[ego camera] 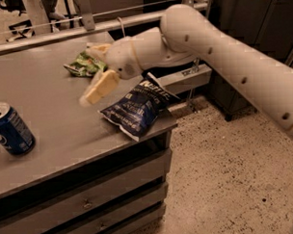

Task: Knock pepsi can over

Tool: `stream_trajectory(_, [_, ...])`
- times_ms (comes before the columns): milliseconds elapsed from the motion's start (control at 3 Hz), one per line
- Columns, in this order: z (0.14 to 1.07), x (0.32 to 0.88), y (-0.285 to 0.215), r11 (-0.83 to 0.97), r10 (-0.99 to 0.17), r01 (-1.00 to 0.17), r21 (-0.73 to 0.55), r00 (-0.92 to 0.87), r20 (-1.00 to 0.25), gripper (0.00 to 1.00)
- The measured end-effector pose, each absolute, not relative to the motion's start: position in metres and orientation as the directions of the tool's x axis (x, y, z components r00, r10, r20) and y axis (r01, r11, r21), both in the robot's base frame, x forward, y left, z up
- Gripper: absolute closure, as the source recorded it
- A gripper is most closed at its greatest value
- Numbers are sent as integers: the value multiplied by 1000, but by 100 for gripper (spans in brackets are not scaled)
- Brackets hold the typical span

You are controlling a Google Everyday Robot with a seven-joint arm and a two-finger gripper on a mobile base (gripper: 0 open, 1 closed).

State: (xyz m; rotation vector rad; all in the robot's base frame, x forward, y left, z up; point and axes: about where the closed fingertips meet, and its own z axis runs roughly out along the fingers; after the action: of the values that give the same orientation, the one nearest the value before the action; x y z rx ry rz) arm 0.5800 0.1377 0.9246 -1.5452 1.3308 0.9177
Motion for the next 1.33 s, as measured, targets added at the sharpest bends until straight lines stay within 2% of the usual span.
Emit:
stream_trajectory(333, [931, 565, 196, -147, -244, -979, -139, 172, -955, 0])
stream_trajectory(667, [926, 545, 229, -220, -201, -971, -97, 142, -969, 0])
stream_trajectory(1333, [905, 507, 256, -312, -184, -950, 13, 47, -982, 0])
